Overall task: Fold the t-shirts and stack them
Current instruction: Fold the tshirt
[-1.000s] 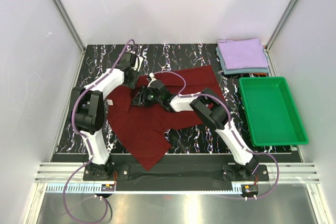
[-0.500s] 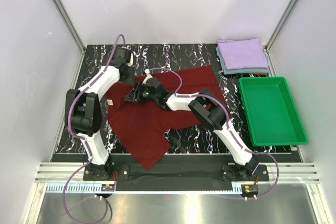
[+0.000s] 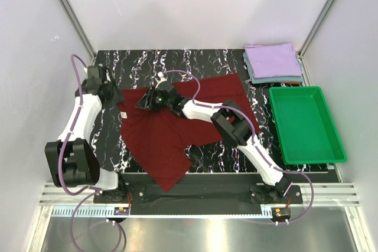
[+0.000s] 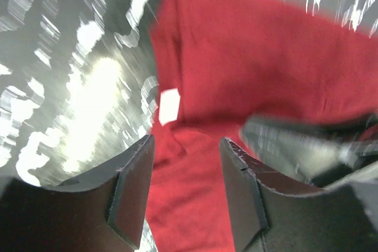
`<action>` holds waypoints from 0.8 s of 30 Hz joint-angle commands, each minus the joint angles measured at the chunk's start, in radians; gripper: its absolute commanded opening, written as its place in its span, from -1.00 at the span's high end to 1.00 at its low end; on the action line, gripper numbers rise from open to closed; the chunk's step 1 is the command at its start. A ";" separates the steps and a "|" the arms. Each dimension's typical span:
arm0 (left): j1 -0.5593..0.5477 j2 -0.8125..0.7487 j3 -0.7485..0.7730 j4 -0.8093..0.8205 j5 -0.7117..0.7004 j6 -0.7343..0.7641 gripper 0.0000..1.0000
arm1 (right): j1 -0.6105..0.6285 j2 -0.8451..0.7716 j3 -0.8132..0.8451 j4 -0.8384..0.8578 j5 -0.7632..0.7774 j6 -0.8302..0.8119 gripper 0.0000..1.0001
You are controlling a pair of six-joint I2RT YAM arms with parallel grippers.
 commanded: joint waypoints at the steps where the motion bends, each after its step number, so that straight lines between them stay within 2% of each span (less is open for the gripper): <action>1: -0.014 -0.044 -0.106 0.066 0.133 -0.011 -0.04 | 0.006 0.010 0.075 -0.069 0.044 -0.054 0.14; 5: -0.014 -0.071 -0.176 0.071 0.132 -0.001 0.00 | -0.021 0.042 0.181 -0.166 0.019 -0.074 0.14; 9: -0.031 -0.113 -0.253 0.146 0.236 -0.040 0.02 | -0.047 0.016 0.182 -0.184 0.018 -0.096 0.14; 11: -0.048 -0.108 -0.273 0.192 0.238 -0.069 0.01 | -0.072 -0.042 0.128 -0.184 0.024 -0.102 0.15; 12: -0.046 -0.107 -0.307 0.229 0.292 -0.085 0.02 | -0.081 -0.067 0.105 -0.181 0.024 -0.111 0.15; 15: -0.048 -0.119 -0.363 0.379 0.320 -0.174 0.02 | -0.118 -0.175 -0.046 -0.154 0.034 -0.125 0.17; 19: -0.054 -0.107 -0.431 0.531 0.325 -0.306 0.01 | -0.139 -0.333 -0.186 -0.126 0.076 -0.169 0.17; 24: -0.057 -0.041 -0.468 0.640 0.291 -0.384 -0.09 | -0.147 -0.432 -0.312 -0.082 0.091 -0.183 0.17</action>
